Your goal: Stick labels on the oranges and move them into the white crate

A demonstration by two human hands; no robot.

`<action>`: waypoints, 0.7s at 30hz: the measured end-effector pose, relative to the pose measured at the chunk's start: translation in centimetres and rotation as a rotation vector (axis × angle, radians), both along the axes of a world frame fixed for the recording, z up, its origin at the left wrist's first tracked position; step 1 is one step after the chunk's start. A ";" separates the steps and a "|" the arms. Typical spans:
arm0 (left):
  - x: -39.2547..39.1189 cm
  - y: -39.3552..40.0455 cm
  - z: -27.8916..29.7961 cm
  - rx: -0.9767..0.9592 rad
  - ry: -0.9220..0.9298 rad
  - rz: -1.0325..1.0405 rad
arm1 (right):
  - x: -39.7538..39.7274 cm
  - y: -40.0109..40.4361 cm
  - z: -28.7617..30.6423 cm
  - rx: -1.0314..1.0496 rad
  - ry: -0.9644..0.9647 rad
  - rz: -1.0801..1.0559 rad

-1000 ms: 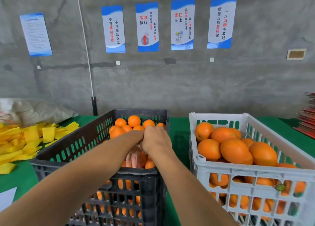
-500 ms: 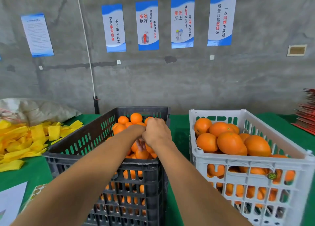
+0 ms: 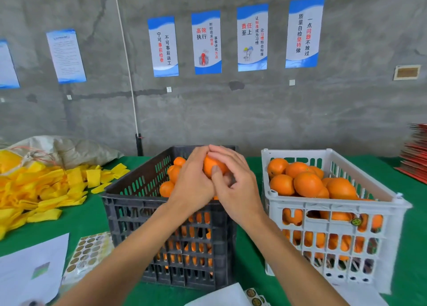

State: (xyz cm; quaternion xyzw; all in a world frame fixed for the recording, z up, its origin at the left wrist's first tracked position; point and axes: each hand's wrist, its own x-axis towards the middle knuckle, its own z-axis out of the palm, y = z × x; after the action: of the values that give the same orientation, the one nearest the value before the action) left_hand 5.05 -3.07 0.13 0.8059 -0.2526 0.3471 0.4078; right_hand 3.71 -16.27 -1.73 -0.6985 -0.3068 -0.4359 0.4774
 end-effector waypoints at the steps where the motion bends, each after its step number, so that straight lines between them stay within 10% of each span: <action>1: -1.4 -0.3 -1.1 -0.051 -0.076 -0.058 | -1.3 -0.3 -0.6 -0.030 -0.089 -0.008; 7: -5.5 -1.5 -9.9 -0.138 -0.274 -0.163 | -6.8 -2.2 -7.8 -0.148 -0.140 0.008; 15: -8.4 0.8 -22.5 -0.151 0.724 -0.199 | -9.3 -7.2 -20.0 -0.663 0.670 -0.023; 21: -9.6 1.5 -25.0 -0.153 0.715 -0.002 | -7.9 -10.2 -22.7 -0.842 0.760 0.005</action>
State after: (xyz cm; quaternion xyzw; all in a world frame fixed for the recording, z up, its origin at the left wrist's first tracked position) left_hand -4.56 -1.61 -24.85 0.8432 -0.0681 0.0607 0.5298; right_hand -4.18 -26.49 -24.48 -0.9356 -0.2626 0.0073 0.2358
